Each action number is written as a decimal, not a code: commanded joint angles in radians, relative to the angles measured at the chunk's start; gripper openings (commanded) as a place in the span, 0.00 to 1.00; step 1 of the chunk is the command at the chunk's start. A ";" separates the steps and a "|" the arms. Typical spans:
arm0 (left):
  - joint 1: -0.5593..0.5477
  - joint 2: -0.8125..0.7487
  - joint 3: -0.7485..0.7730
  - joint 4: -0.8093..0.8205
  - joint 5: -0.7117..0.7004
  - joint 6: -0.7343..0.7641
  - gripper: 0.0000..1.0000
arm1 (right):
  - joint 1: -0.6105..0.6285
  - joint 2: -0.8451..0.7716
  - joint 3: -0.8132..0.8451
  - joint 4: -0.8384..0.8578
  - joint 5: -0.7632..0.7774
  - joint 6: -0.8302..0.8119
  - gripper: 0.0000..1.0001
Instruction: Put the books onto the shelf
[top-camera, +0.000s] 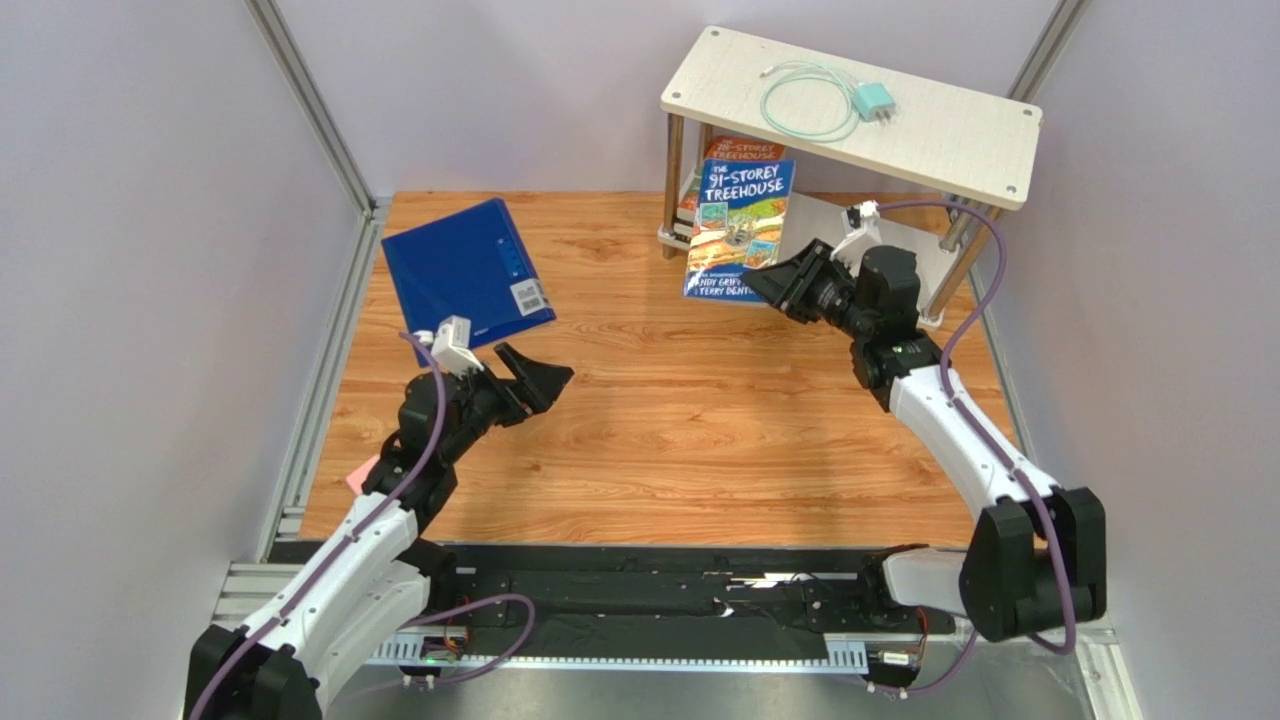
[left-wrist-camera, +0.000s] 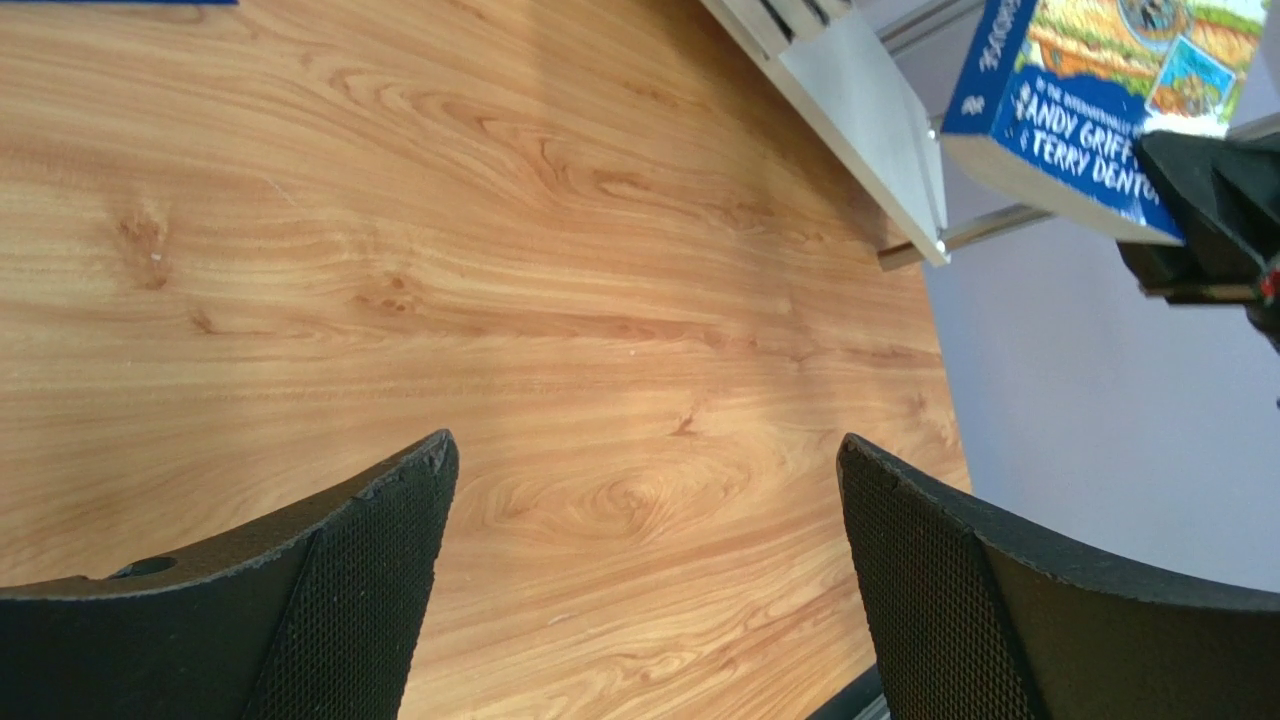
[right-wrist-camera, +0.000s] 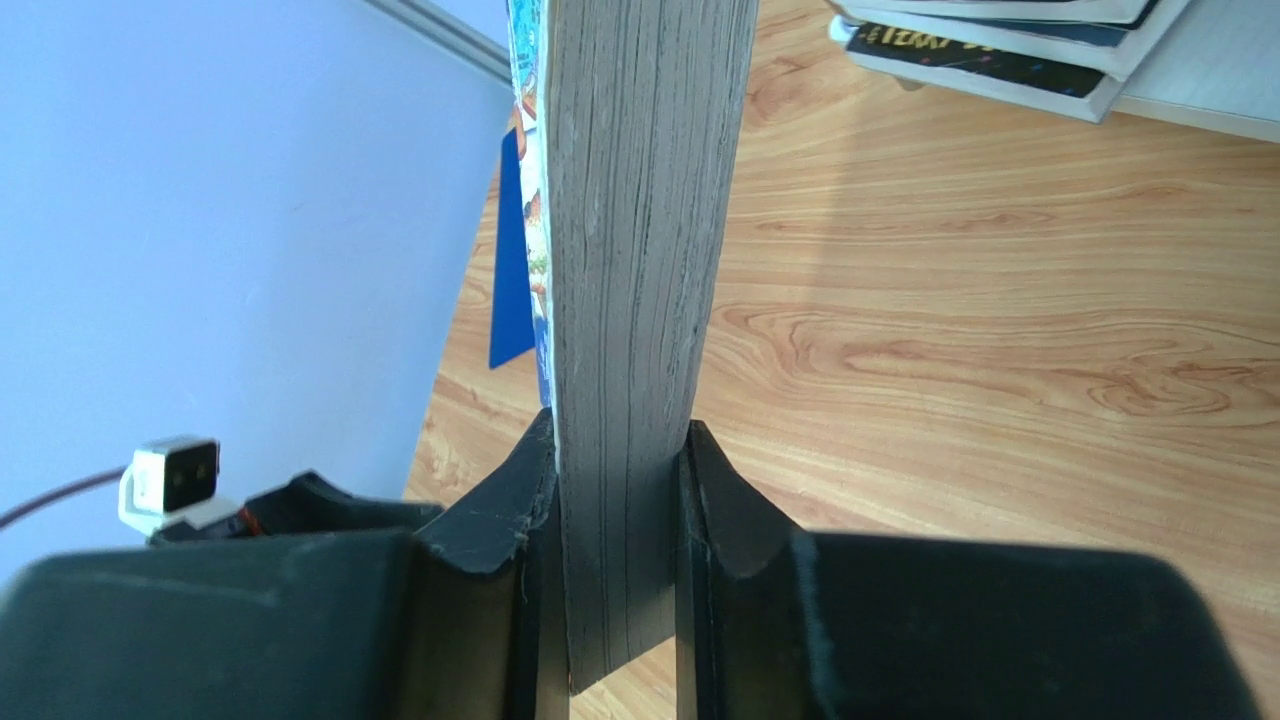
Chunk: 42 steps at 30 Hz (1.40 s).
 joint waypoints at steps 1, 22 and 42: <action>0.000 -0.027 -0.039 -0.002 0.040 0.029 0.99 | -0.023 0.099 0.074 0.192 -0.050 0.085 0.00; 0.000 -0.140 -0.167 -0.035 0.064 0.028 0.99 | -0.124 0.499 0.217 0.617 -0.203 0.400 0.00; 0.000 -0.111 -0.151 -0.019 0.120 0.058 0.98 | -0.184 0.863 0.615 0.640 -0.260 0.550 0.00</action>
